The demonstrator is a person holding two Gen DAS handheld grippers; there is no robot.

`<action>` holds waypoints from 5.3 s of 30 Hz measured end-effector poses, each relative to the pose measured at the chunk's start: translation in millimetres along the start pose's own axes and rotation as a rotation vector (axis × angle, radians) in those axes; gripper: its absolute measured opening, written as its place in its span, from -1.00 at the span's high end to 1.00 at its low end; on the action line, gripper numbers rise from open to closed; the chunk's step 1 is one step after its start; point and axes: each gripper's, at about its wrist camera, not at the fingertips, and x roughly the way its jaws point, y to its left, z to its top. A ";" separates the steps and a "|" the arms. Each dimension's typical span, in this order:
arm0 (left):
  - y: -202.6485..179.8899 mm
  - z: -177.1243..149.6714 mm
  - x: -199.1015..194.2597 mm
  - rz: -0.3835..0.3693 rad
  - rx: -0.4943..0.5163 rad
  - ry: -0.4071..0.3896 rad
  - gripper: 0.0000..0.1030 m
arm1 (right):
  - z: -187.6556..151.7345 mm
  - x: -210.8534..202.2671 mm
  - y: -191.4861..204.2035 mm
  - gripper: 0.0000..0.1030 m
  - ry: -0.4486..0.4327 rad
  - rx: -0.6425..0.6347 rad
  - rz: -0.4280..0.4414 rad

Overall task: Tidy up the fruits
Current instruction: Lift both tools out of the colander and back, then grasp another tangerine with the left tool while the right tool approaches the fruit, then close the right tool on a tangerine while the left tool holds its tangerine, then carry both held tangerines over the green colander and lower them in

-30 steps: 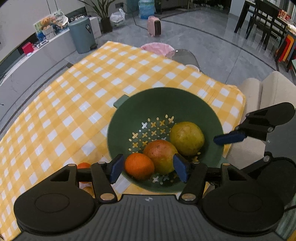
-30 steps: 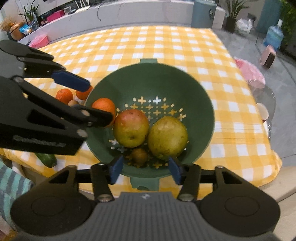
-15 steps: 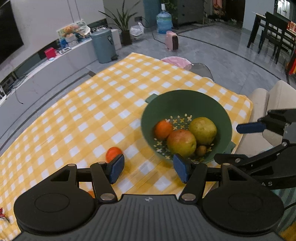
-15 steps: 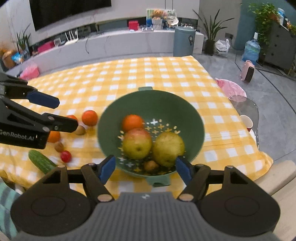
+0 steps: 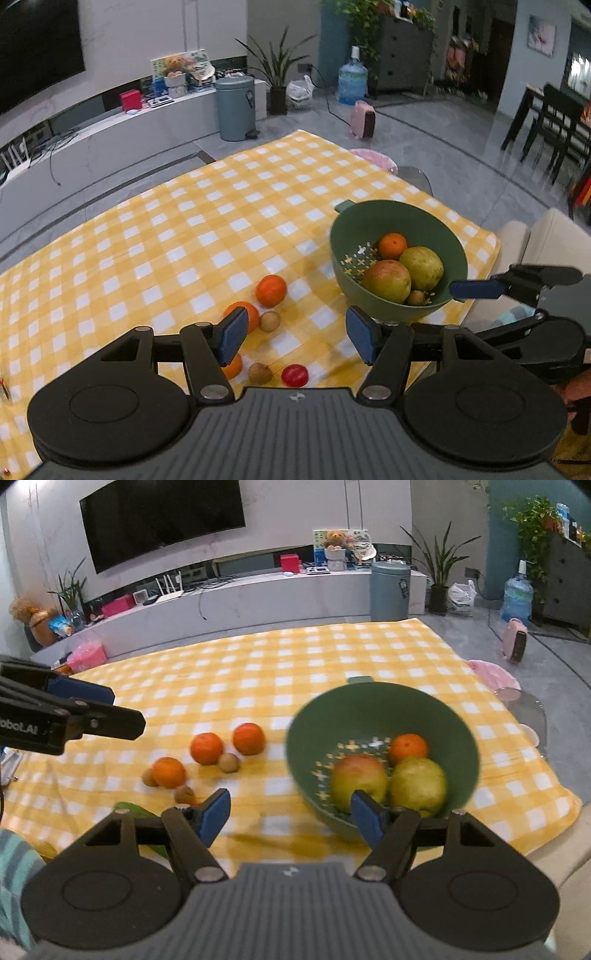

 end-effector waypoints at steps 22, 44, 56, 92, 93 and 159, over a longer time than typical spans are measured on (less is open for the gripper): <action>85.8 -33.6 11.8 -0.040 -0.245 0.020 -0.39 | -1.5 47.7 52.0 -0.33 0.081 -0.031 0.051; 120.6 -52.0 67.7 -0.090 -0.305 0.069 -0.38 | 17.8 110.4 75.9 0.16 0.083 -0.172 0.060; 102.9 -57.0 102.7 -0.078 -0.167 0.167 -0.24 | 17.5 130.1 68.0 0.29 0.090 -0.191 0.043; 134.2 -40.5 86.4 0.065 -0.304 0.110 0.04 | 36.0 189.7 101.8 0.10 0.096 -0.295 0.099; 134.6 -40.5 85.4 0.064 -0.311 0.111 0.04 | 35.3 190.9 102.1 0.10 0.098 -0.294 0.100; -70.7 74.3 127.9 -0.097 0.032 0.165 0.04 | 47.2 87.0 -79.6 0.19 0.070 -0.271 0.047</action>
